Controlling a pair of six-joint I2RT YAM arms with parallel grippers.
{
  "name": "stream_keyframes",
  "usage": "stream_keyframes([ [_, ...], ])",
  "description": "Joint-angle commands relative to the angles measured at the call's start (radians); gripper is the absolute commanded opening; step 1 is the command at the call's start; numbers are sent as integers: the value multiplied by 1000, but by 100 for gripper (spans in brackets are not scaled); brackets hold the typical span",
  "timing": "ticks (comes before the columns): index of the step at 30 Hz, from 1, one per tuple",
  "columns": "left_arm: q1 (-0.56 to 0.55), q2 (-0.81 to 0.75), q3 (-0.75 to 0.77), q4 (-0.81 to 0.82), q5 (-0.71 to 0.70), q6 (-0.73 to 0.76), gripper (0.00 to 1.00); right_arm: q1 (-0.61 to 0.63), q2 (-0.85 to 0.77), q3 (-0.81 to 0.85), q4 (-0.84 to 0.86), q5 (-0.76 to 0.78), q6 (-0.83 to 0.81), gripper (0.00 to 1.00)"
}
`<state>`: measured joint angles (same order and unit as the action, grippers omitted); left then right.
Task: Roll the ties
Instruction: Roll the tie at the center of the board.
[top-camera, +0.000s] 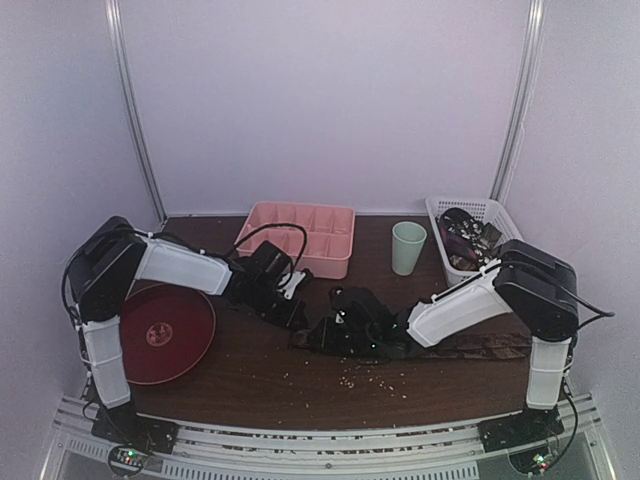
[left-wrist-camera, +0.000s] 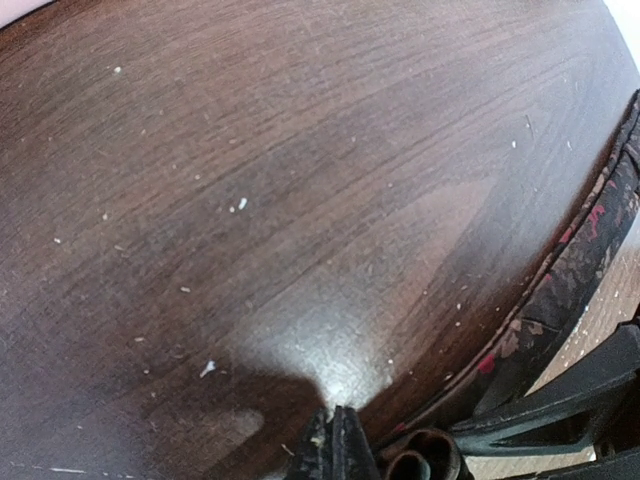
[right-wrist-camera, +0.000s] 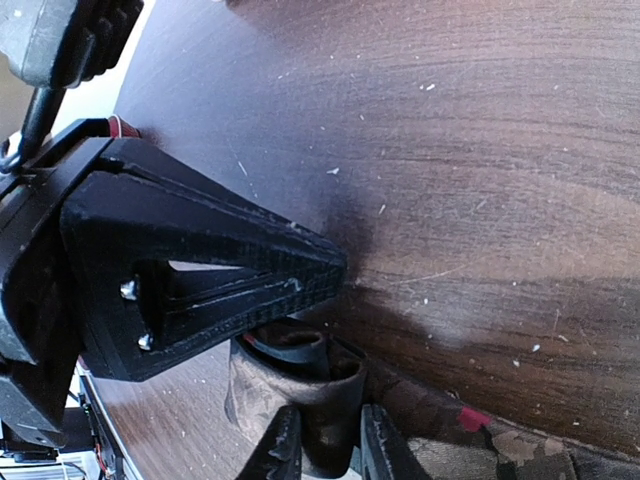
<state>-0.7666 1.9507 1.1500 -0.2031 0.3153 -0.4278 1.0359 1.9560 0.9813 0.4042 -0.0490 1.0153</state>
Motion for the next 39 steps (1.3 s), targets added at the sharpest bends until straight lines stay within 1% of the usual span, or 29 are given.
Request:
stream_keyframes([
  [1, 1, -3, -13, 11, 14, 24, 0, -10, -13, 20, -23, 14, -22, 23],
  [11, 1, -37, -21, 9, -52, -10, 0, -14, 20, 0, 1, 0, -10, 17],
  [17, 1, -85, -26, -9, -128, -29, 2, -16, 34, -13, 17, -16, 7, 17],
  [20, 1, -100, -34, 10, -116, -17, 3, -17, 35, -23, 41, -42, 26, 18],
  [24, 1, -86, -26, -8, -122, -11, 3, -17, 34, -33, 82, -88, 59, 18],
  [32, 1, -153, -76, -65, -294, -79, 3, -19, 44, -35, 56, -77, 65, 19],
  [36, 1, -173, -136, -54, -287, -89, 0, -20, 43, -38, 46, -64, 62, 19],
  [39, 0, -182, -196, -11, -246, -101, 0, -22, 37, -40, 33, -54, 54, 19],
])
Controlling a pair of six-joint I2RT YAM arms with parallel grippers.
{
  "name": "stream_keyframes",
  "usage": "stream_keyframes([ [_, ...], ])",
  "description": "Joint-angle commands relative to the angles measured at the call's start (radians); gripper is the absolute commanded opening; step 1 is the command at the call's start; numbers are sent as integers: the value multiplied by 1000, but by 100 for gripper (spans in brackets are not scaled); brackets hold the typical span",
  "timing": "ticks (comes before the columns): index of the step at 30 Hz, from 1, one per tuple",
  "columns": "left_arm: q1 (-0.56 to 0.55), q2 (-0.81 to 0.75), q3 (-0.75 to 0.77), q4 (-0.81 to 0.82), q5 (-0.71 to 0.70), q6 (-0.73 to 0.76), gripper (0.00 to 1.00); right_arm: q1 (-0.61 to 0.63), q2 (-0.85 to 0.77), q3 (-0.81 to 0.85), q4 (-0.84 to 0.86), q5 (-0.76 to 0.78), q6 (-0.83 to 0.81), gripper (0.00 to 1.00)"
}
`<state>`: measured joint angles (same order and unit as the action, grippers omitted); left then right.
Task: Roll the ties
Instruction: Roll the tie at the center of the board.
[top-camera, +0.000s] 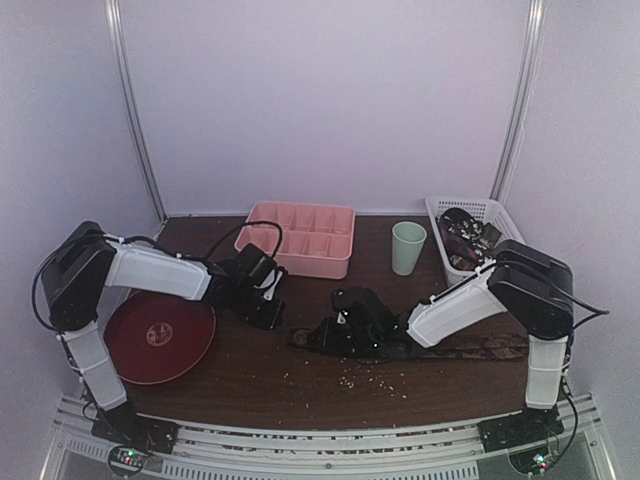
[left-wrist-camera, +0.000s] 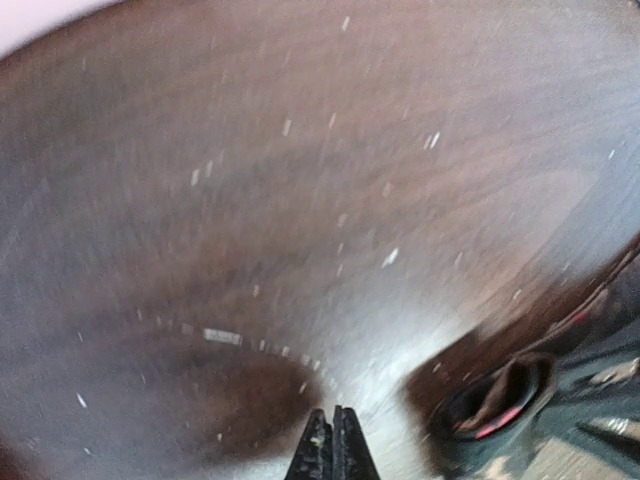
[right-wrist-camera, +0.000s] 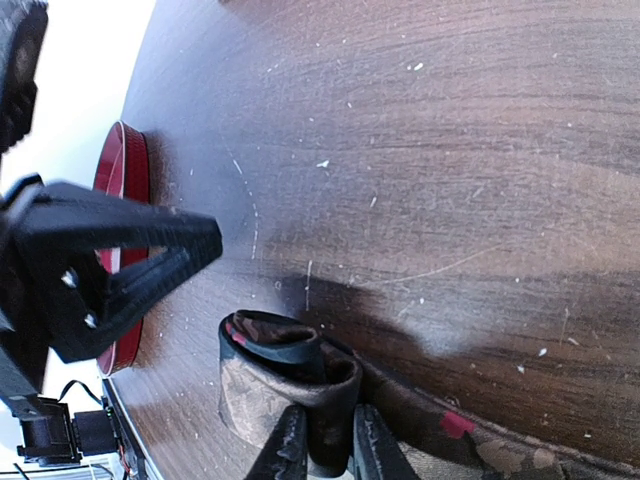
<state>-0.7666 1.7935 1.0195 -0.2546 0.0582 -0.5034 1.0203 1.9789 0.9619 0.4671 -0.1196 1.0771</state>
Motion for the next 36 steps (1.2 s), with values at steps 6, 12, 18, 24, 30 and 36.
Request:
stream_keyframes([
  [6, 1, -18, -122, 144, 145, -29, 0, -9, 9, -26, -39, 25, -14, 19],
  [12, 1, -2, -149, 245, 251, -48, 0, -12, -7, -35, -44, 31, -21, 21],
  [18, 1, -8, -156, 299, 326, -75, 0, -17, -24, -44, -41, 35, -24, 20],
  [24, 1, -19, -167, 344, 377, -100, 0, -20, -38, -61, -30, 45, -26, 25],
  [30, 1, -24, -170, 373, 408, -127, 0, -21, -57, -84, -16, 50, -29, 22],
  [36, 1, -13, -156, 355, 389, -131, 0, -26, -80, -107, -15, 64, -33, 25],
])
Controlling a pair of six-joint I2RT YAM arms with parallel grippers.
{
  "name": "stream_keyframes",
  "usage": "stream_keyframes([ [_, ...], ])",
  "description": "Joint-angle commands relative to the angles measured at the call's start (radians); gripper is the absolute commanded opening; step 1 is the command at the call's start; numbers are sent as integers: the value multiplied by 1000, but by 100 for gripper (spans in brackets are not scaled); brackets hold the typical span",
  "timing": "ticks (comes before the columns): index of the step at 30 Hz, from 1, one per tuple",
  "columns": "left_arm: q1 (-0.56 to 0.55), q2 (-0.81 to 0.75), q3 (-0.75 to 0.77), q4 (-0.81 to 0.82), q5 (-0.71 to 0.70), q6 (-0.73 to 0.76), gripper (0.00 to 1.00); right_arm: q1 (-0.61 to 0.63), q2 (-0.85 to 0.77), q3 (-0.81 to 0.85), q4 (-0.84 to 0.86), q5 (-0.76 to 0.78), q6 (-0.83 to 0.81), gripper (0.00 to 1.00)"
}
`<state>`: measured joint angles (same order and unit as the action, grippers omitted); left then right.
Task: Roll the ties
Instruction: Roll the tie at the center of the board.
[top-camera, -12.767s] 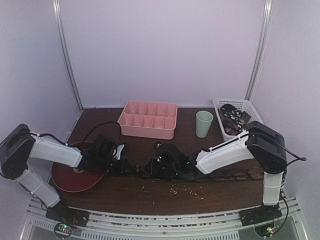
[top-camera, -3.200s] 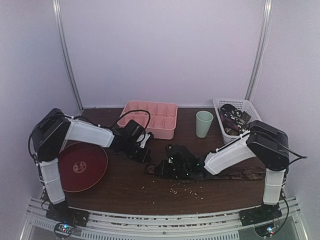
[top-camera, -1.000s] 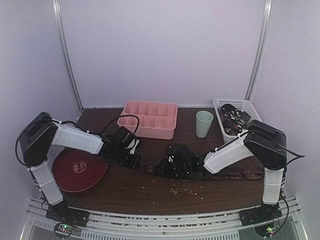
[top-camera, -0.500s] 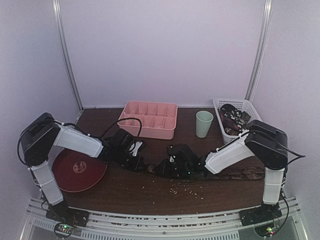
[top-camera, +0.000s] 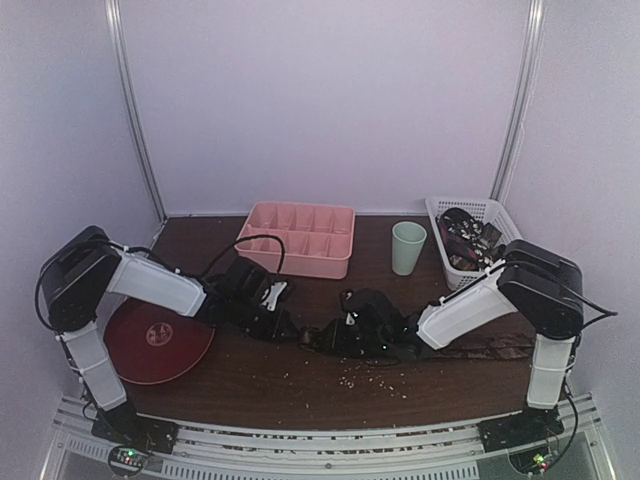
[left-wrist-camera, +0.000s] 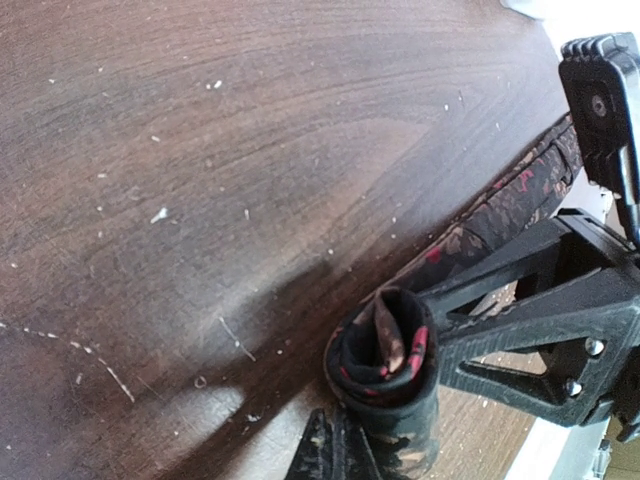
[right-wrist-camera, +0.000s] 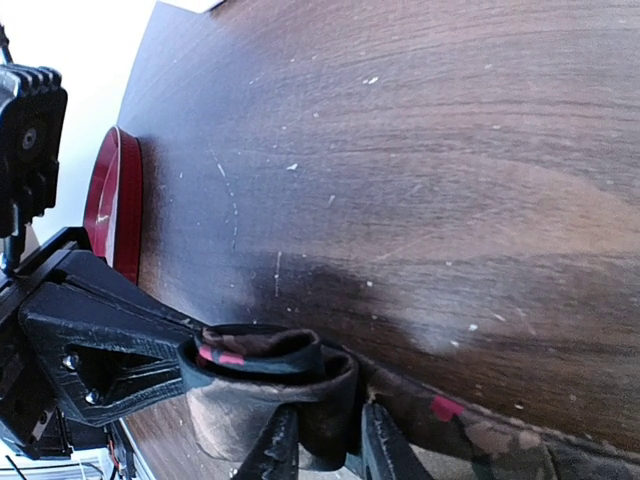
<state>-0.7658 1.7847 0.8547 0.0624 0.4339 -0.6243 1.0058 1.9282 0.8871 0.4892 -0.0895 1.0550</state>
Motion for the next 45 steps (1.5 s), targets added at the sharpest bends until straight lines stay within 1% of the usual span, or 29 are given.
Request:
stream_keyframes([
  [1, 0, 2, 13, 28, -1, -6, 0, -13, -32, -34, -37, 36, -11, 25],
  [6, 0, 19, 28, -41, -91, 15, 0, -22, -30, -35, -43, 31, -18, 19],
  [12, 0, 19, 7, -49, -129, 9, 0, -24, -27, -45, -37, 25, -21, 19],
  [14, 0, 25, 4, -25, -110, 12, 0, -24, -29, -47, -37, 26, -23, 19],
  [19, -10, 39, 14, 62, -9, -7, 0, -25, -31, -46, -38, 26, -26, 19],
  [26, -24, 41, 44, 100, 59, -28, 0, -25, -50, -51, -42, 25, -42, 21],
  [31, -27, 41, 47, 116, 73, -39, 0, -25, -74, -62, -55, 42, -52, 21],
  [37, -31, 52, 59, 120, 82, -41, 0, -25, -79, -65, -60, 44, -57, 17],
  [45, -49, 72, 94, 107, 81, -43, 0, -28, -99, -91, -43, 52, -60, 16],
])
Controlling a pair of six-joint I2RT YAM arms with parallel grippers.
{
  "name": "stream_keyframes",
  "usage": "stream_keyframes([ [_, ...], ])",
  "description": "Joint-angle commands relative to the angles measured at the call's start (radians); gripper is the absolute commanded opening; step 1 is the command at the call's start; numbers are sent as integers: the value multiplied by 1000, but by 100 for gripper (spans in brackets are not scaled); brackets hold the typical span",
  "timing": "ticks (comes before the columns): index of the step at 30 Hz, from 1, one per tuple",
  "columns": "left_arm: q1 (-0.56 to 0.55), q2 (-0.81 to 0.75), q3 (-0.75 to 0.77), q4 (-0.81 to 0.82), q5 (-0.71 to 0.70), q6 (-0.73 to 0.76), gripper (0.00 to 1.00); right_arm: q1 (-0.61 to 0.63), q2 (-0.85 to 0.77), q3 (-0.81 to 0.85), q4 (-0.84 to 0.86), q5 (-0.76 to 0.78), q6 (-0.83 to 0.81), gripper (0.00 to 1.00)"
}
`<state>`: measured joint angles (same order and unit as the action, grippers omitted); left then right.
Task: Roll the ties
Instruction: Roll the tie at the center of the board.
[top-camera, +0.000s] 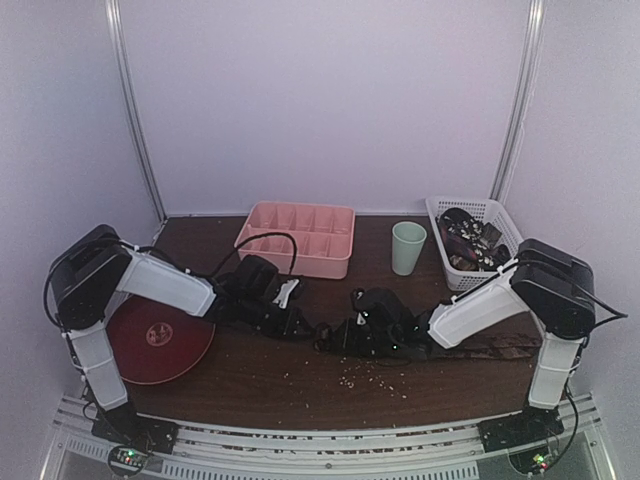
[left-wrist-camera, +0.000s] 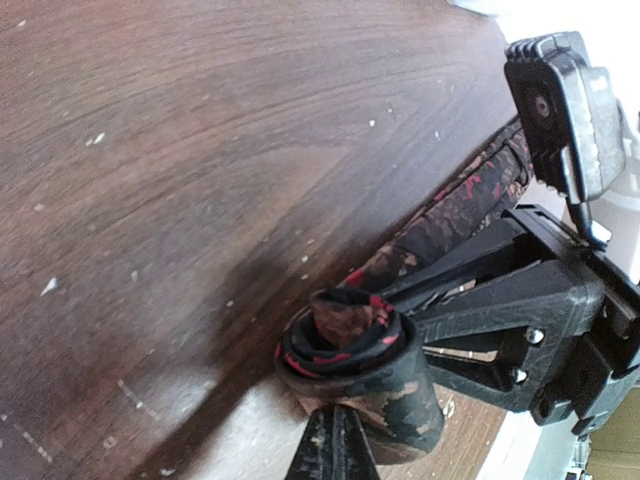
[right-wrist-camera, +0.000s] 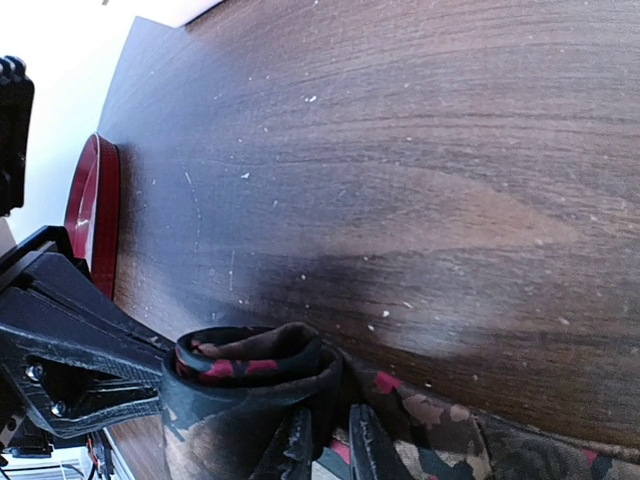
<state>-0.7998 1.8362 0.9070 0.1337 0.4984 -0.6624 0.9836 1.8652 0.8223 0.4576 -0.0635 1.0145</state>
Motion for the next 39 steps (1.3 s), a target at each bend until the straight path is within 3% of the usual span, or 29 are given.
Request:
stream_keyframes([
  [1, -17, 22, 46, 33, 15, -4, 0, -8, -39, -31, -11, 27, -18, 16],
  [16, -38, 44, 103, -32, -26, 12, 0, -13, -106, -93, -17, 80, -26, 18],
  [20, -48, 60, 131, -48, -26, 12, 0, -13, -110, -94, -27, 84, -35, 14],
  [27, -66, 81, 163, -56, -31, 8, 0, -13, -190, -138, -106, 204, -41, 13],
  [33, -90, 124, 204, -57, -34, -1, 0, -17, -292, -196, -123, 262, -32, 22],
  [39, -101, 149, 228, -53, -52, -2, 0, -16, -325, -221, -35, 169, -28, 36],
])
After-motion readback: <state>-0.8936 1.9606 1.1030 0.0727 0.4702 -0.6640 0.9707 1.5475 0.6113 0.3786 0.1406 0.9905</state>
